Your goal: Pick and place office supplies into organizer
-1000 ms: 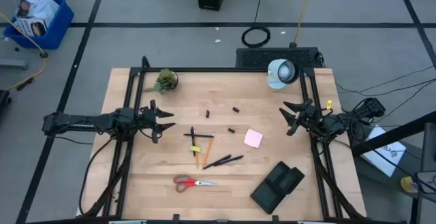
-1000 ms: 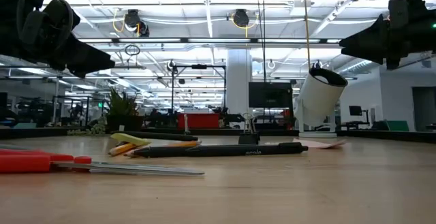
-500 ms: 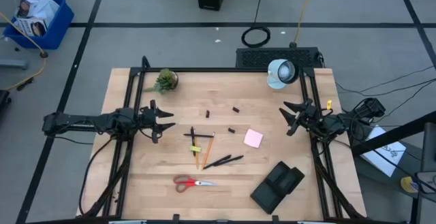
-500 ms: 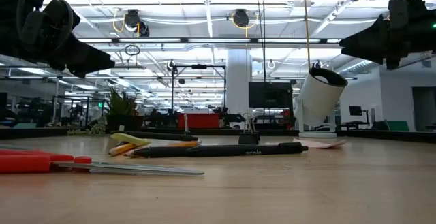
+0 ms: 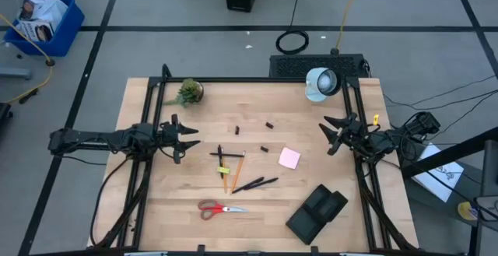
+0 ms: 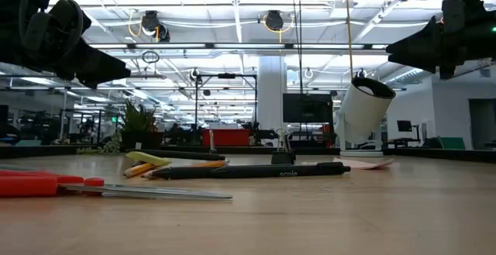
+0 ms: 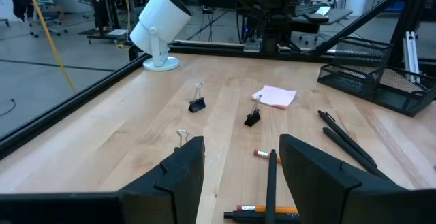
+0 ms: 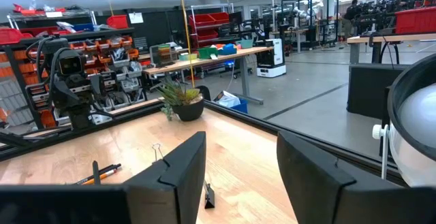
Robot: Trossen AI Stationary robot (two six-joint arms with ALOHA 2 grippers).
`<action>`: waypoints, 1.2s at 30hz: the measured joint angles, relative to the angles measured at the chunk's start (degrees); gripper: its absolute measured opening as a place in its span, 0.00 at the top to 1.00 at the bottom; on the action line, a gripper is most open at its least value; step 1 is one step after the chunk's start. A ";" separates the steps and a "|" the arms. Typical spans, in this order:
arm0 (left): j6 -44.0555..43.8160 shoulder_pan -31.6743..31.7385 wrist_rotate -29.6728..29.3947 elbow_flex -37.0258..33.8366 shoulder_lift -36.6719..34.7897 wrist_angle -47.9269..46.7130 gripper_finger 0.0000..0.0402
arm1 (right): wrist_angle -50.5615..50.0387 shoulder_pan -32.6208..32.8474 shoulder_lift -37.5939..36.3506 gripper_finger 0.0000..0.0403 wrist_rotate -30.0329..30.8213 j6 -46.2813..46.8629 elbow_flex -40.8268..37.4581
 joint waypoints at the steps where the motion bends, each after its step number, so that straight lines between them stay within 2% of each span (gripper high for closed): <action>1: 0.00 0.00 -0.02 0.00 -0.02 0.00 0.51 | 0.00 0.02 0.00 0.58 0.00 0.00 0.02; 11: 0.00 0.00 0.00 0.00 -0.02 0.02 0.51 | 1.35 0.01 0.00 0.58 0.02 0.70 0.01; 13: 0.00 0.00 0.00 -0.02 -0.02 0.00 0.51 | 1.88 0.02 0.00 0.58 -0.51 3.53 0.00; 18: 0.00 0.02 -0.02 -0.02 -0.02 -0.02 0.51 | 3.05 0.02 0.00 0.58 -9.70 9.25 0.02; 25: -0.06 0.02 -0.04 -0.01 -0.01 0.00 0.51 | 4.48 0.02 0.23 0.58 -12.79 14.47 0.02; 30: 0.02 0.13 -6.90 0.02 -0.06 1.58 0.51 | 7.30 0.00 2.63 0.58 -21.04 17.18 0.02; 36: 0.19 0.13 -8.76 0.02 -0.04 1.37 0.51 | 12.51 -0.09 11.72 0.58 -21.04 14.97 0.02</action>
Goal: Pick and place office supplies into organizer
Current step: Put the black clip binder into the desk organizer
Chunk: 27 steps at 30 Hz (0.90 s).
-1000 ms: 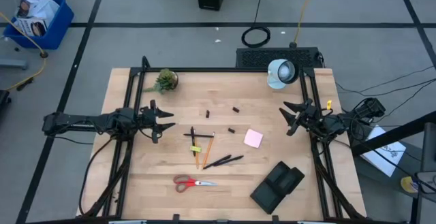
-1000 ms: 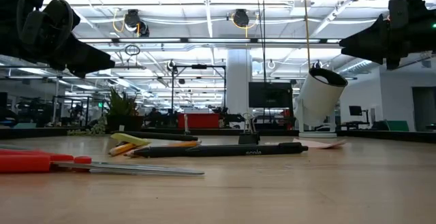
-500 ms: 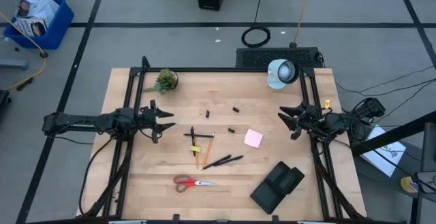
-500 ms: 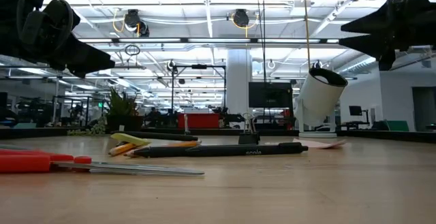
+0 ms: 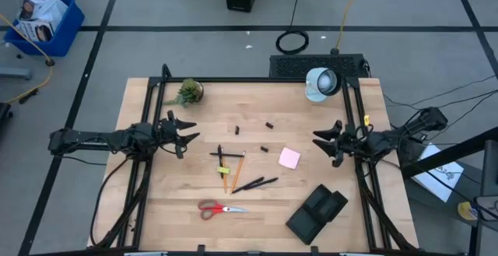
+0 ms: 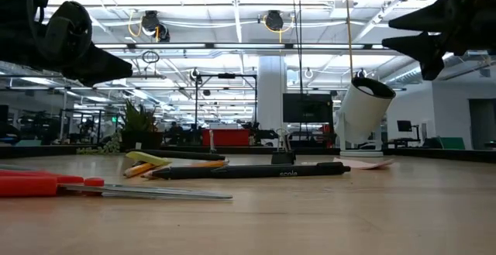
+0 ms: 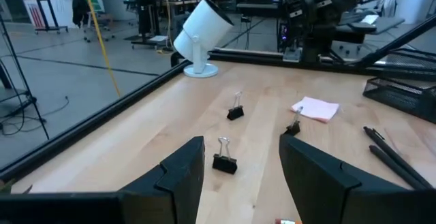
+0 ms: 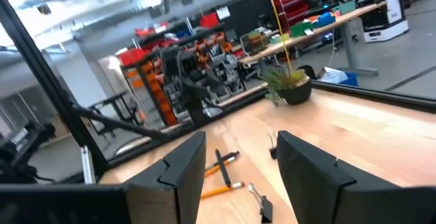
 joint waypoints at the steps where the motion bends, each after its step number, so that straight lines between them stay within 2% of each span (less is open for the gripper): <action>1: -0.01 0.00 0.00 0.00 0.00 0.07 0.51 | 1.01 -0.02 1.93 0.58 0.00 0.00 0.00; 6: -0.37 0.00 -0.02 0.00 0.00 2.73 0.51 | 8.43 -0.03 13.80 0.58 -1.55 2.99 0.00; 8: -4.45 0.00 0.02 0.00 -0.02 4.42 0.51 | 13.41 -0.04 19.38 0.58 -1.64 2.82 0.19; 11: -15.24 0.00 0.04 0.00 -0.01 8.42 0.51 | 18.51 -0.04 27.63 0.58 -3.16 0.38 2.95; 14: -22.80 0.00 0.07 -0.02 0.00 9.93 0.51 | 17.31 -0.14 35.97 0.58 -2.68 -4.13 9.34; 17: -24.04 0.00 0.05 -0.04 -0.06 11.07 0.51 | 15.13 -1.27 43.78 0.58 -0.03 -5.25 16.11; 21: -24.02 0.00 0.09 -0.04 0.26 11.64 0.51 | 11.14 -3.78 52.89 0.58 -0.51 -3.93 23.66; 24: -23.80 0.00 0.00 -0.04 0.36 11.66 0.51 | 7.33 -7.44 59.14 0.58 -3.37 -2.24 29.41; 27: -22.42 0.00 -2.89 -0.04 0.37 12.95 0.51 | 0.40 -12.62 66.07 0.58 -8.97 -2.01 36.25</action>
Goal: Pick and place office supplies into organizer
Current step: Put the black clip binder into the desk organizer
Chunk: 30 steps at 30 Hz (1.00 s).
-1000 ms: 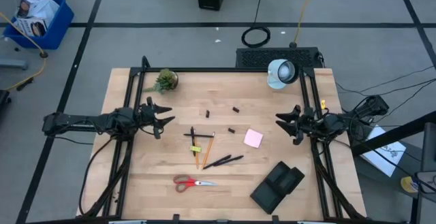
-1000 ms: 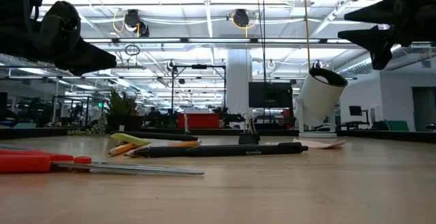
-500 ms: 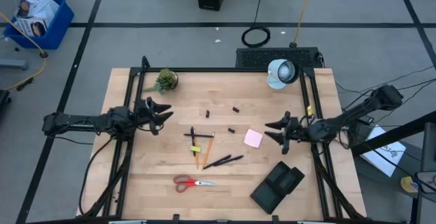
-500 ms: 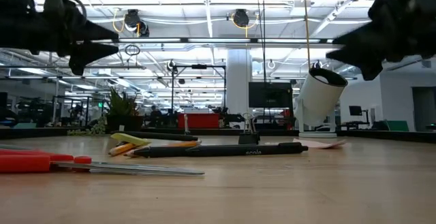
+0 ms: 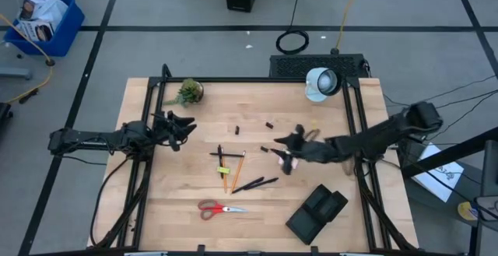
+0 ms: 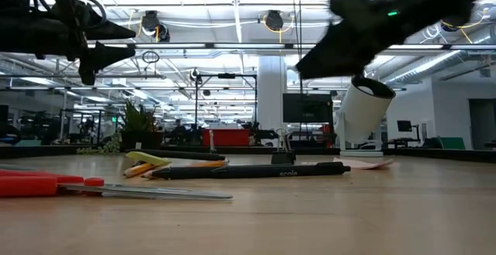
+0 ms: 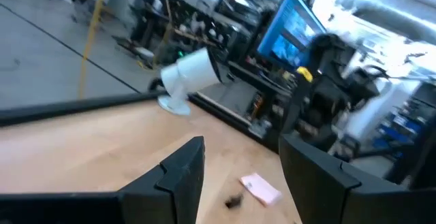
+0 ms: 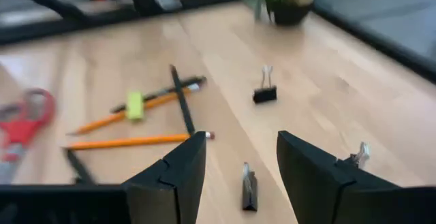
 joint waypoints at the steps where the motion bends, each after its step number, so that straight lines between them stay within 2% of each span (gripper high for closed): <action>1: 0.28 0.00 -1.48 0.00 0.00 0.56 0.51 | -2.82 -1.84 1.63 0.58 -1.35 -0.45 2.48; 7: -0.15 0.00 -2.93 0.00 -0.07 2.50 0.51 | -15.01 -9.67 7.27 0.58 -5.78 -4.83 12.51; 13: 0.11 0.00 -2.88 0.00 -0.07 2.68 0.51 | -16.88 -12.18 7.93 0.58 -3.98 -14.25 12.02; 18: -0.60 0.00 -1.72 0.00 -0.04 1.21 0.51 | -11.57 -12.98 7.85 0.58 -2.86 -14.52 7.51; 24: -1.23 0.00 -0.85 0.00 -0.02 0.04 0.51 | 5.67 -14.33 7.71 0.58 -2.79 -17.13 0.84; 30: -1.25 0.00 -1.62 0.00 0.00 -0.17 0.51 | 8.15 -18.38 7.77 0.58 -3.03 -13.77 -2.92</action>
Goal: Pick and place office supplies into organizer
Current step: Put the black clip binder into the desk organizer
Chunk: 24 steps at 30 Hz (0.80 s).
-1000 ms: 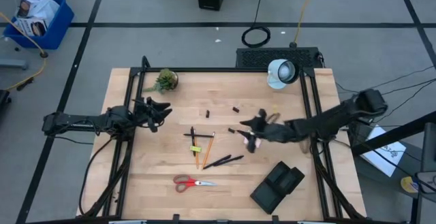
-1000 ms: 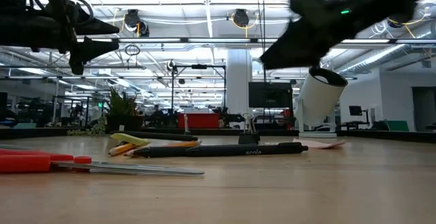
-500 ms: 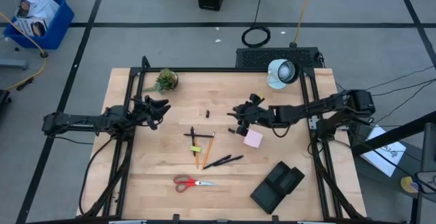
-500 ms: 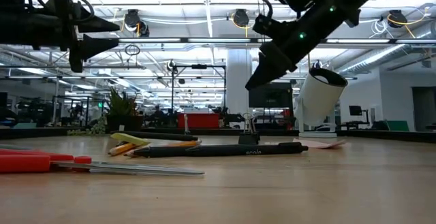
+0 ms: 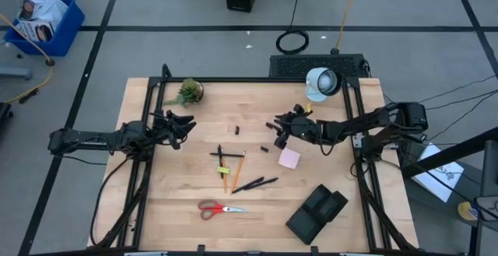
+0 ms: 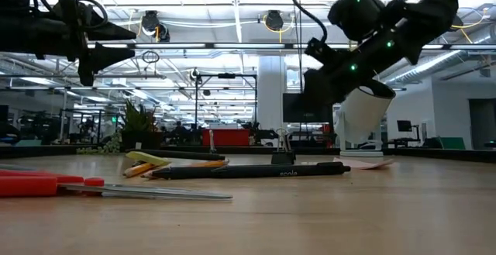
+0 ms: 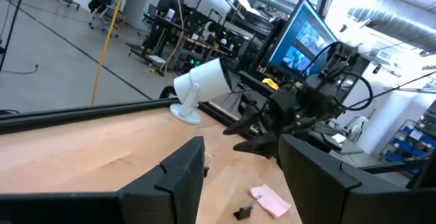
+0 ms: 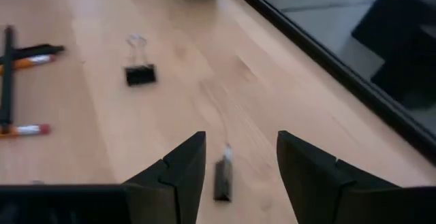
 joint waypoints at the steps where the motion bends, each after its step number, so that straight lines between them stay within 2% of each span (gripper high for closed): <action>1: 0.01 0.00 -0.03 0.00 0.00 0.27 0.51 | 0.22 -0.53 0.31 0.58 0.02 0.74 -0.52; 4: 0.02 0.00 -0.08 0.00 0.00 0.47 0.51 | 3.01 -1.22 0.86 0.58 -0.24 1.06 -1.88; 8: -0.02 0.00 -0.25 0.00 0.00 0.48 0.51 | 5.45 -1.63 1.79 0.58 -4.59 1.97 -1.89; 24: -0.15 0.00 0.10 0.00 0.00 1.74 0.51 | 12.99 -3.06 10.37 0.58 -4.48 3.45 -1.89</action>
